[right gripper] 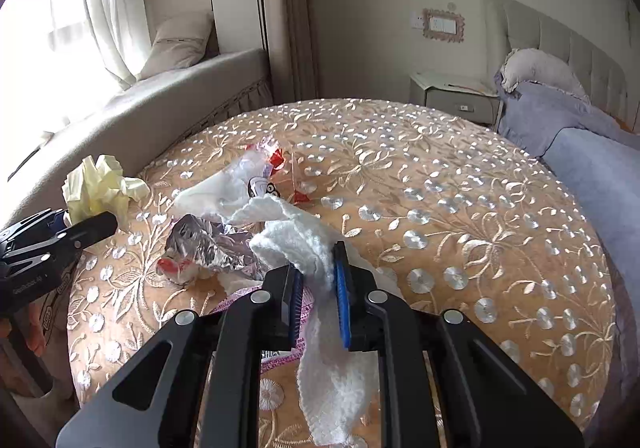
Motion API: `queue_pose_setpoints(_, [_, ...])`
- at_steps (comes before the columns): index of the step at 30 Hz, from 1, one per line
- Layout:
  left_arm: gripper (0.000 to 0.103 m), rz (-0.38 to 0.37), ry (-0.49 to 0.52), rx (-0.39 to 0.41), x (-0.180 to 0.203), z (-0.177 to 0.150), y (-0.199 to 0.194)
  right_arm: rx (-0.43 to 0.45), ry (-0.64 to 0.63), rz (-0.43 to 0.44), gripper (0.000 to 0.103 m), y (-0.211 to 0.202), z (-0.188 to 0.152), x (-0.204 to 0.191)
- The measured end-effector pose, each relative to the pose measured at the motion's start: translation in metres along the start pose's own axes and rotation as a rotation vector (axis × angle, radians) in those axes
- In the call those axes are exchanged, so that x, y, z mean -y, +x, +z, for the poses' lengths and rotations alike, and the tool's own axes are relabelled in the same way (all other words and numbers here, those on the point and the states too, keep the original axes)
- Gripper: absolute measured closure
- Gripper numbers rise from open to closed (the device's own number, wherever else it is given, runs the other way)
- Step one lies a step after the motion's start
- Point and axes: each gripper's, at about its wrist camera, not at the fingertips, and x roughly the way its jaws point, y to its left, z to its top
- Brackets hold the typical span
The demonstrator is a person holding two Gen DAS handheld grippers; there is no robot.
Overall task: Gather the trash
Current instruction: 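Grasp the pale yellow tissue with the left tool while the right tool grasps the white towel and pink wrapper, then carry the tissue and towel bundle over the bin and open both tools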
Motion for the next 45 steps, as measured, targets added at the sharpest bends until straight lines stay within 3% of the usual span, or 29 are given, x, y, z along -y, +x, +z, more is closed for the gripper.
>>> queue_pose_setpoints(11, [0.057, -0.101, 0.082, 0.061, 0.068, -0.005, -0.036, 0.172, 0.005, -0.123, 0.088, -0.104, -0.015, 0.026])
queue_pose_setpoints(20, [0.057, -0.261, 0.200, 0.073, 0.153, -0.026, -0.055, 0.241, 0.051, -0.281, 0.088, -0.178, -0.056, 0.059])
queue_pose_setpoints(35, [0.057, -0.468, 0.373, 0.055, 0.269, -0.070, -0.070, 0.255, 0.196, -0.457, 0.088, -0.248, -0.142, 0.110])
queue_pose_setpoints(45, [0.057, -0.607, 0.489, -0.031, 0.338, -0.104, -0.063, 0.245, 0.304, -0.528, 0.088, -0.276, -0.192, 0.138])
